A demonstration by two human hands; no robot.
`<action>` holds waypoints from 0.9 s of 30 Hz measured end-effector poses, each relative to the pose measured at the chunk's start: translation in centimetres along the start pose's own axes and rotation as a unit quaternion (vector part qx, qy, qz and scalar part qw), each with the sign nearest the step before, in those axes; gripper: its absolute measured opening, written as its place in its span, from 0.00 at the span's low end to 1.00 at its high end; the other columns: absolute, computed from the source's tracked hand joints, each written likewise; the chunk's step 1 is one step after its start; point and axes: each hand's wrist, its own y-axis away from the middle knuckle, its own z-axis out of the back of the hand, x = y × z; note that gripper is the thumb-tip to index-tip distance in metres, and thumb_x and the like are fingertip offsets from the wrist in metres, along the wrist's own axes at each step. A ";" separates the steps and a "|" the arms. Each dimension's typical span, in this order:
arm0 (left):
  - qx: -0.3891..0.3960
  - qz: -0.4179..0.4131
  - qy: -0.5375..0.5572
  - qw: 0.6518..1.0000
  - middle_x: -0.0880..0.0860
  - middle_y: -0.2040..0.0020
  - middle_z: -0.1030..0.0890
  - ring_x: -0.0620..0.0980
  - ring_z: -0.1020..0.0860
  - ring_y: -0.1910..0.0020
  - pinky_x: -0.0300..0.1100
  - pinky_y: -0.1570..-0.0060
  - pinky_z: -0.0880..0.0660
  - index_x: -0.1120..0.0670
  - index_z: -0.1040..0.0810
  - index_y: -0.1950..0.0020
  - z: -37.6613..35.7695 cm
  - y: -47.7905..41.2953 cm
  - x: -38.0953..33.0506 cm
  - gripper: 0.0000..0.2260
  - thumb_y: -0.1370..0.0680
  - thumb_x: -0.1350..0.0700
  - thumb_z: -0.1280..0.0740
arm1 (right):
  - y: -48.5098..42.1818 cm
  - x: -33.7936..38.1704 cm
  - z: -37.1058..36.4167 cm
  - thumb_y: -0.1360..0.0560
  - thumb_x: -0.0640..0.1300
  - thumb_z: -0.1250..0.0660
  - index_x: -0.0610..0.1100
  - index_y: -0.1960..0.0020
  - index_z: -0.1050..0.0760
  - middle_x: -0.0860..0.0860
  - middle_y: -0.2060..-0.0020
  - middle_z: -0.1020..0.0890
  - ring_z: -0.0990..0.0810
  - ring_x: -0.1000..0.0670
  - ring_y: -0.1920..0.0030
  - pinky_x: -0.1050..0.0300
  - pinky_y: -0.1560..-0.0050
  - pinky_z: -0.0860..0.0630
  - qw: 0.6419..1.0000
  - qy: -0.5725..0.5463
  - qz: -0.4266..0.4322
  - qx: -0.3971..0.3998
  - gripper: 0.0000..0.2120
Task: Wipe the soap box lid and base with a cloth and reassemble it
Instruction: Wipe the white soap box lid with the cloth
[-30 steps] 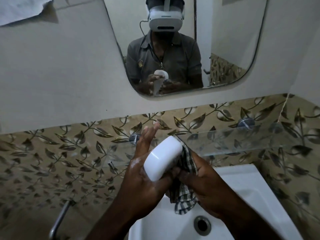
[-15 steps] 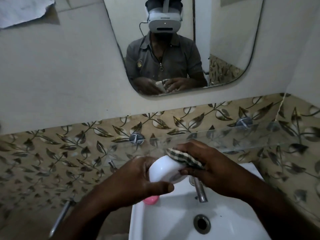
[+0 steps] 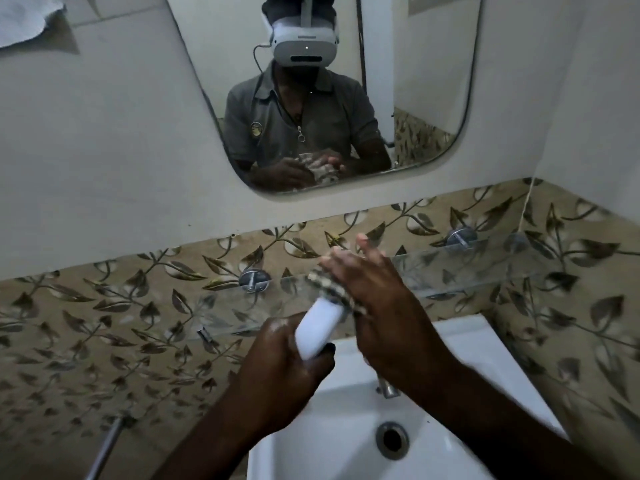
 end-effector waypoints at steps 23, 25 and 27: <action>-0.056 0.012 0.035 0.998 0.50 0.75 0.29 0.42 0.33 0.75 0.36 0.76 0.35 0.62 0.27 0.67 0.1 -0.2 0.3 0.07 0.33 0.65 0.30 | -0.8 2.7 -0.6 0.32 0.39 0.49 0.44 0.29 0.29 0.45 0.30 0.28 0.34 0.45 0.27 0.61 0.25 0.46 0.999 -0.019 -0.045 -0.017 0.31; -0.041 -0.046 0.046 0.997 0.53 0.69 0.21 0.41 0.26 0.70 0.39 0.72 0.26 0.61 0.23 0.64 0.5 -0.5 0.3 0.03 0.32 0.62 0.30 | 0.2 4.4 -1.5 0.33 0.33 0.46 0.43 0.29 0.30 0.44 0.30 0.28 0.36 0.44 0.26 0.57 0.24 0.47 1.000 0.018 -0.005 -0.024 0.32; -0.039 -0.101 0.043 0.993 0.49 0.61 0.18 0.37 0.21 0.60 0.32 0.62 0.24 0.59 0.21 0.56 0.8 -0.6 0.8 0.03 0.29 0.64 0.31 | 1.3 5.5 -1.8 0.33 0.31 0.46 0.42 0.29 0.30 0.43 0.30 0.27 0.36 0.43 0.26 0.50 0.24 0.45 0.997 0.024 0.077 0.001 0.32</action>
